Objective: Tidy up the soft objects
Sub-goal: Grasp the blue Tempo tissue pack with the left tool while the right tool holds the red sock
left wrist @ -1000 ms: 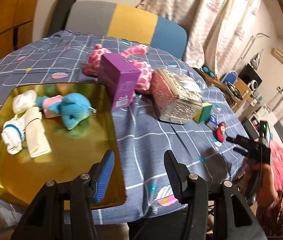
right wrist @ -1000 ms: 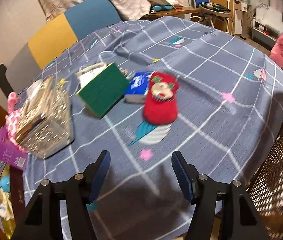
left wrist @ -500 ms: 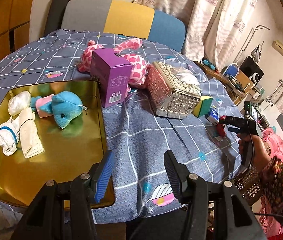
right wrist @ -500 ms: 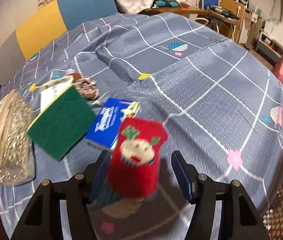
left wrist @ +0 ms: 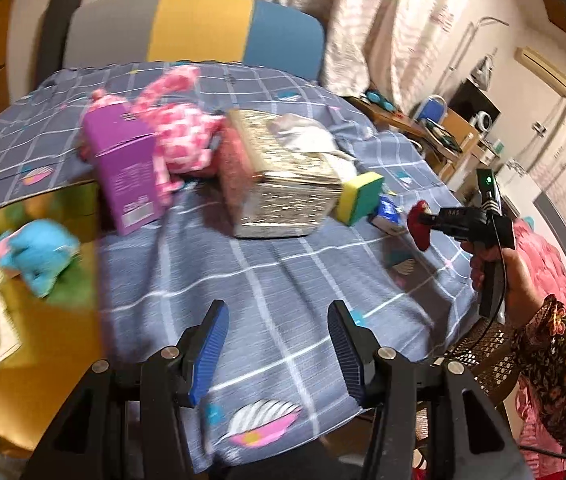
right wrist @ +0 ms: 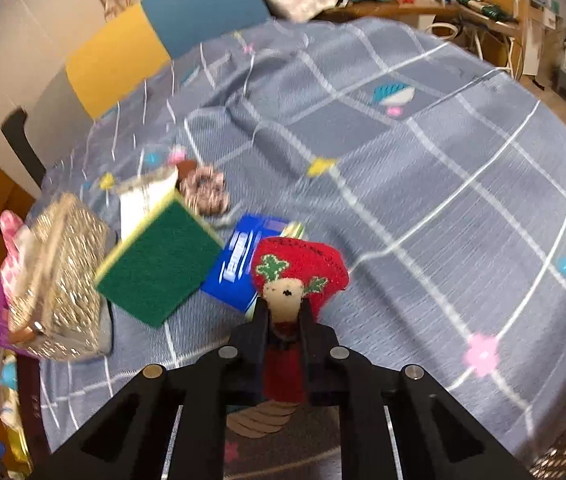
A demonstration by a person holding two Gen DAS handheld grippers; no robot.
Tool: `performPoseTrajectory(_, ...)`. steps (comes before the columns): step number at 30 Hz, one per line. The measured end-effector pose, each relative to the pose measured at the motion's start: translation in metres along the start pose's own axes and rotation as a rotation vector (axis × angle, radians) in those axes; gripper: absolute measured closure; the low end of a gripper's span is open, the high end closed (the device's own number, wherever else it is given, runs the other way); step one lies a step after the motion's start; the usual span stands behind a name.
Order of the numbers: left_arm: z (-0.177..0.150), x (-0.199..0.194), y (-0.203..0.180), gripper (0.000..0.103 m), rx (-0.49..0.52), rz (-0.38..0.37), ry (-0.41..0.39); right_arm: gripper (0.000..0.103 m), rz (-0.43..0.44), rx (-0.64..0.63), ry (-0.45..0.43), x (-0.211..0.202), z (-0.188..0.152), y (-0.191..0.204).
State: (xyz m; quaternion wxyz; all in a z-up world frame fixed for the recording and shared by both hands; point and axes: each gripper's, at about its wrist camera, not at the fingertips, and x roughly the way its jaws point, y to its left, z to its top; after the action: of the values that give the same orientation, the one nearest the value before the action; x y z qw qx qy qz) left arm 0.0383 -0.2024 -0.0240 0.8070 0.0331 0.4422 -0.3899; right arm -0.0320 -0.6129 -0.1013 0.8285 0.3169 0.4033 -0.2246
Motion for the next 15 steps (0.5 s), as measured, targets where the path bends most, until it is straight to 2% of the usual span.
performPoseTrajectory(3, 0.012, 0.022, -0.025, 0.051, 0.046, -0.029, 0.025, 0.089, 0.02, 0.071, -0.059, -0.01, 0.001, -0.022)
performPoseTrajectory(5, 0.02, 0.036, -0.042, 0.051, 0.07, -0.047, 0.04, 0.089, 0.039, 0.123, -0.051, -0.01, 0.001, -0.032)
performPoseTrajectory(9, 0.039, 0.078, -0.089, 0.051, 0.164, -0.084, 0.068, 0.089, 0.13, 0.224, -0.06, -0.013, 0.003, -0.047)
performPoseTrajectory(15, 0.062, 0.151, -0.148, 0.051, 0.285, -0.122, 0.144, 0.089, 0.065, 0.161, -0.127, -0.023, 0.008, -0.036)
